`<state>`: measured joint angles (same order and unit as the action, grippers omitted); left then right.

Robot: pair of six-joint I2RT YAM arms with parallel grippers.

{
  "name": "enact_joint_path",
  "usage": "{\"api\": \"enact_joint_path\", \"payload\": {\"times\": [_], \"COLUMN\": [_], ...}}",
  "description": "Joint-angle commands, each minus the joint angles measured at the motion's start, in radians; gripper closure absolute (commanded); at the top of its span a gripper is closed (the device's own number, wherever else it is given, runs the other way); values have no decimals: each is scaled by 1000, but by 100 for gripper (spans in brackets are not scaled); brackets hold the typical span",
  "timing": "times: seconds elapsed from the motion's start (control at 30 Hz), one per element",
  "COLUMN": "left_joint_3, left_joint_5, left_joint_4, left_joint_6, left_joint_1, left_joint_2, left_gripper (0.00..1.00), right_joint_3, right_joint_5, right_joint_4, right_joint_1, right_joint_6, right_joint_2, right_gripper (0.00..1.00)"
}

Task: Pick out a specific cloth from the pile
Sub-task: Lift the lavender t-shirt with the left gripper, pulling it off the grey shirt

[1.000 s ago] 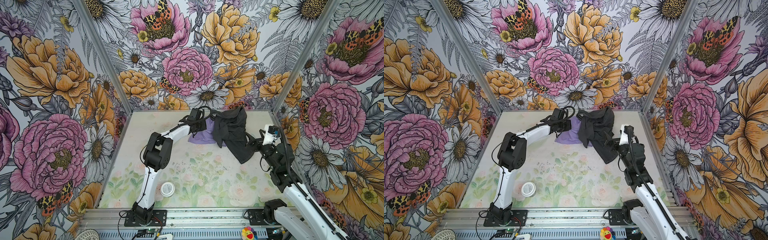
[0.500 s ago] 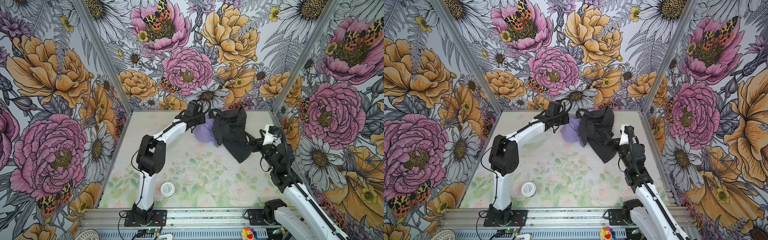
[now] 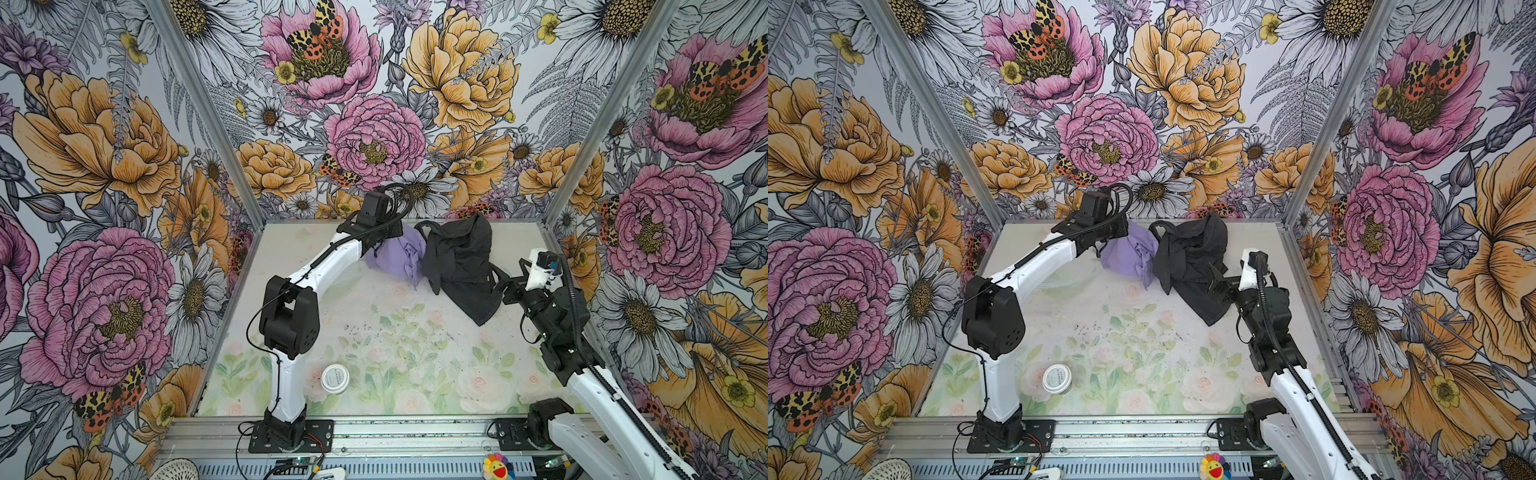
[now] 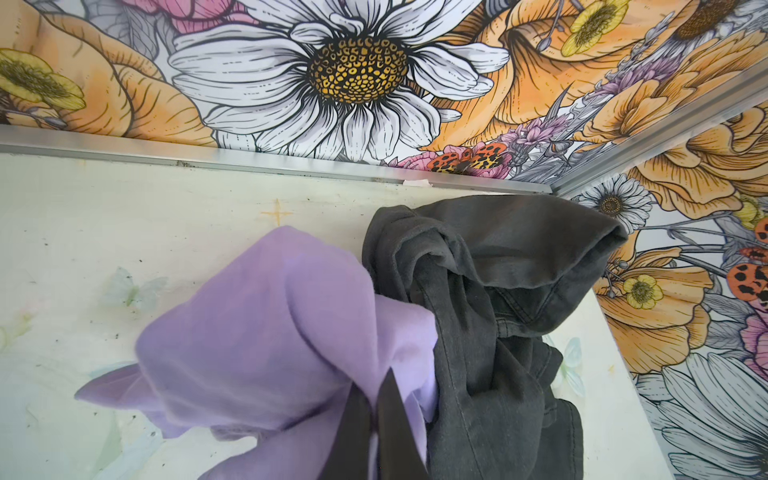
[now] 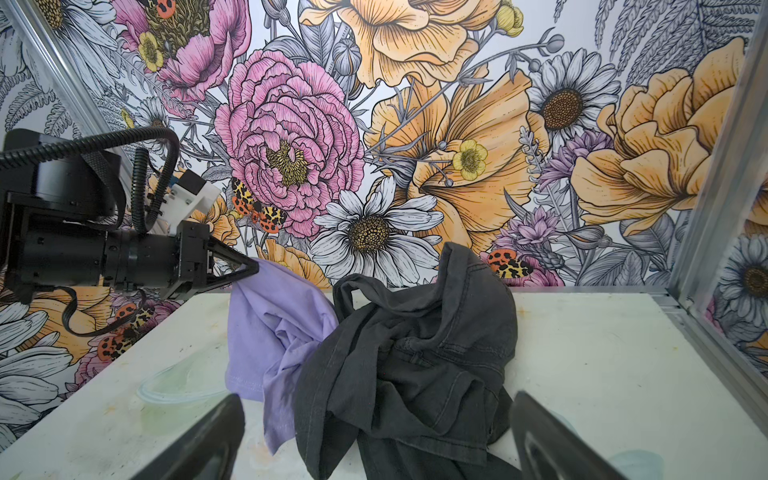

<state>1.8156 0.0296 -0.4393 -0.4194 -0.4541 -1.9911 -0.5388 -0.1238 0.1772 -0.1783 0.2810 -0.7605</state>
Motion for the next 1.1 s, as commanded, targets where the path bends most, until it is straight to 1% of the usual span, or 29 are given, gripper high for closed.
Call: {"api": "enact_joint_path", "payload": {"times": [0.0,0.4,0.57,0.6,1.07], "left_joint_3": [42,20,13,13,4], "left_joint_5": [-38,-59,-63,-63,-97], "left_joint_4": [28,24,21,20,-10], "left_joint_6": [29,58,66,66,111], "left_joint_1": [18,41,52,55,90], "left_joint_2": [74,151,160,194,283], "left_gripper": [100,100,100,100,100], "right_joint_3": [9,10,10,10,11], "right_joint_5": [16,17,18,18,21], "right_joint_4": [27,30,30,29,32], "right_joint_1": [-9,-8,-9,-9,-9], "right_joint_6": [12,11,11,12,10], "right_joint_2": [1,-2,-5,-6,-14], "right_gripper": [0,0,0,1,0]}}
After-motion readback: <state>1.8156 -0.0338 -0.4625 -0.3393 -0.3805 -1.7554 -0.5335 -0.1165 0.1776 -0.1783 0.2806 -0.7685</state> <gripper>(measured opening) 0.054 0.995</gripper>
